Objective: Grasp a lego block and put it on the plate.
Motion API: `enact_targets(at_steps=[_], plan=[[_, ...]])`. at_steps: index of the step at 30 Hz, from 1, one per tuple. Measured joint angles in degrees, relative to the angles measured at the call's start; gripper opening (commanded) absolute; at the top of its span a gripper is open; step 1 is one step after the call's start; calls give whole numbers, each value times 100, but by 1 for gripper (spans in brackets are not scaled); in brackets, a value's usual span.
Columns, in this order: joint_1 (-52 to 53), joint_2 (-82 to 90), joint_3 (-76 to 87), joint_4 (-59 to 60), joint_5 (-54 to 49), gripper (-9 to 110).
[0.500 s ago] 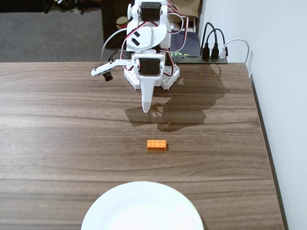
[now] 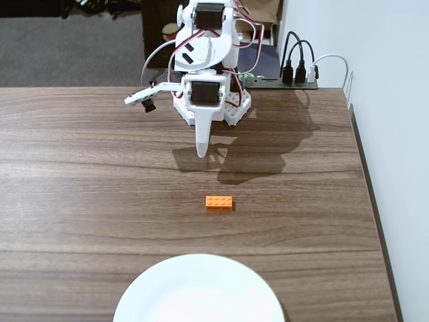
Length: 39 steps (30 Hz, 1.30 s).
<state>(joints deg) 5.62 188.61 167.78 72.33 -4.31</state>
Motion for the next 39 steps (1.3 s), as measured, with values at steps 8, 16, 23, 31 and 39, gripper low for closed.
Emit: enact_targets(at_steps=[8, 16, 23, 31, 39], plan=[[26, 0, 0, 0, 0, 1], [26, 0, 0, 0, 0, 1], [-97, 0, 0, 0, -35, 1], [-88, 0, 0, 0, -35, 1], [-88, -246, 0, -70, -35, 1]])
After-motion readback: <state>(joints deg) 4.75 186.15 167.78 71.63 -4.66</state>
